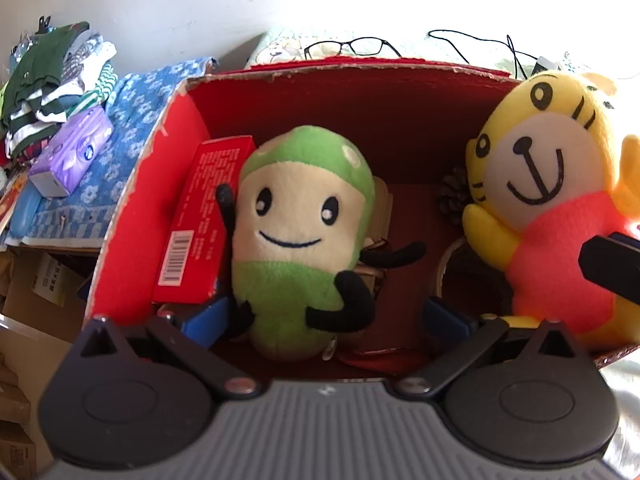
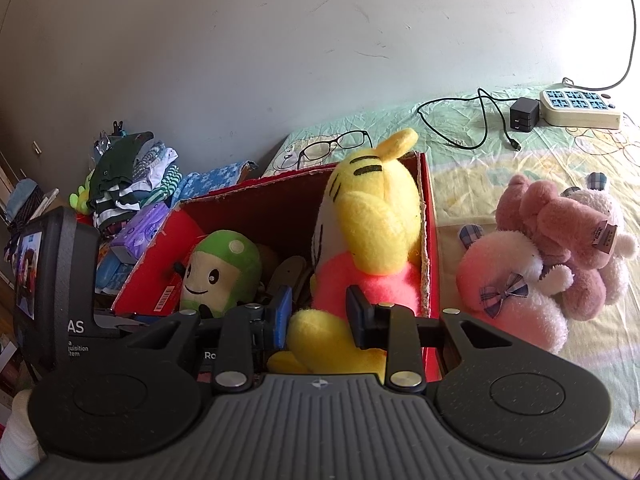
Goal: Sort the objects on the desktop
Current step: 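Open both grippers and withdraw them from the tiger plush in the box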
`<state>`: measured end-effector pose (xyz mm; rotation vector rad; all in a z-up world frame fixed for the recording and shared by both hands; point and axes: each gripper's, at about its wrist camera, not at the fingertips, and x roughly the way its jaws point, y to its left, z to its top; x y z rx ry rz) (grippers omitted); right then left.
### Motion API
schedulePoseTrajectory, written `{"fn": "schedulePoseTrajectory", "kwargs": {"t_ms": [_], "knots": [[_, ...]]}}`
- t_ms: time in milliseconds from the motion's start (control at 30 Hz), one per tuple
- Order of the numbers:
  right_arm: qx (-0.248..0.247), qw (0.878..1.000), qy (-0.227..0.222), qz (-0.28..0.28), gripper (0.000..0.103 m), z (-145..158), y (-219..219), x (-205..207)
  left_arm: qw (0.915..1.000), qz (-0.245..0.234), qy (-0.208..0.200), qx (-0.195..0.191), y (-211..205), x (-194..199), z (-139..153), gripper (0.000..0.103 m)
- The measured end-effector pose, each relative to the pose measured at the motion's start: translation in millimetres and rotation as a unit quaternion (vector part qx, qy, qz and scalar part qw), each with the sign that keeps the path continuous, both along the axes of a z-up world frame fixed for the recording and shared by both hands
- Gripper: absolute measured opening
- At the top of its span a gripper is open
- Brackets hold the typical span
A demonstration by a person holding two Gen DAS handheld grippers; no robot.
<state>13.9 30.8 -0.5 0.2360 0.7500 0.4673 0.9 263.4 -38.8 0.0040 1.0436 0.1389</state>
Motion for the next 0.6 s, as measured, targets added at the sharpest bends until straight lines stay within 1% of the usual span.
{"fn": "schedulePoseTrajectory", "kwargs": {"t_ms": [200,600], "knots": [[-0.005,1.000,-0.005,0.001,0.031,-2.0,1.4,-1.2,0.9999,0.000,0.009,-0.006,1.2,4.4,-4.7,0.102],[-0.010,1.000,-0.014,0.006,0.031,-3.2,2.3,-3.6,0.9999,0.008,0.011,0.010,-1.2,4.9,-8.1,0.102]]}}
